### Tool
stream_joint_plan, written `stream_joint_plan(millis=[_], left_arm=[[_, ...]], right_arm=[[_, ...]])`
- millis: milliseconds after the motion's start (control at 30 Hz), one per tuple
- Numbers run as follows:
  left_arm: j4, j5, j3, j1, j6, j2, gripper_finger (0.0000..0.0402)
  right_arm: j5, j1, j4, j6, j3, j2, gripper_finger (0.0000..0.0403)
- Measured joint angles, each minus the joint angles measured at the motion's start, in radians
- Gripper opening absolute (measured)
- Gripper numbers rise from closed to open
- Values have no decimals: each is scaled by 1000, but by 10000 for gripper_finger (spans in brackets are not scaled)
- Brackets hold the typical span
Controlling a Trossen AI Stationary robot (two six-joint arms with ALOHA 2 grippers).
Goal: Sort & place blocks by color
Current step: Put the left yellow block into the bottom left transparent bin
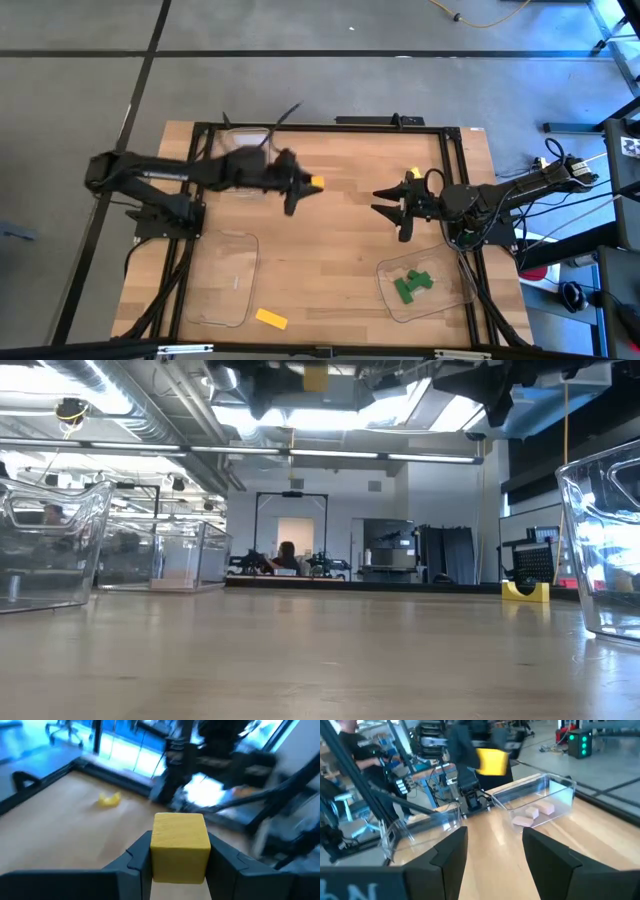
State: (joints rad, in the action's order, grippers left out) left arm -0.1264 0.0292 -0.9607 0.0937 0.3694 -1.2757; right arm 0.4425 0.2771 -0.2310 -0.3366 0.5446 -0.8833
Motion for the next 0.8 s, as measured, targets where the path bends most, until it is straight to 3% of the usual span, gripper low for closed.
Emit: stream_joint_plan(millis=[133, 267, 667, 800], left_arm=[[-211, -110, 133, -99, 76, 68, 121], [-238, -187, 157, -136, 93, 82, 121], [-242, -192, 156, -139, 18, 82, 121], [-241, -139, 156, -138, -9, 82, 121]], right_arm=[[-25, 0, -12, 80, 0, 0, 193], [-25, 0, -13, 83, 0, 0, 193], [-26, 0, -21, 81, 0, 0, 193], [-26, 0, -21, 80, 0, 0, 193]])
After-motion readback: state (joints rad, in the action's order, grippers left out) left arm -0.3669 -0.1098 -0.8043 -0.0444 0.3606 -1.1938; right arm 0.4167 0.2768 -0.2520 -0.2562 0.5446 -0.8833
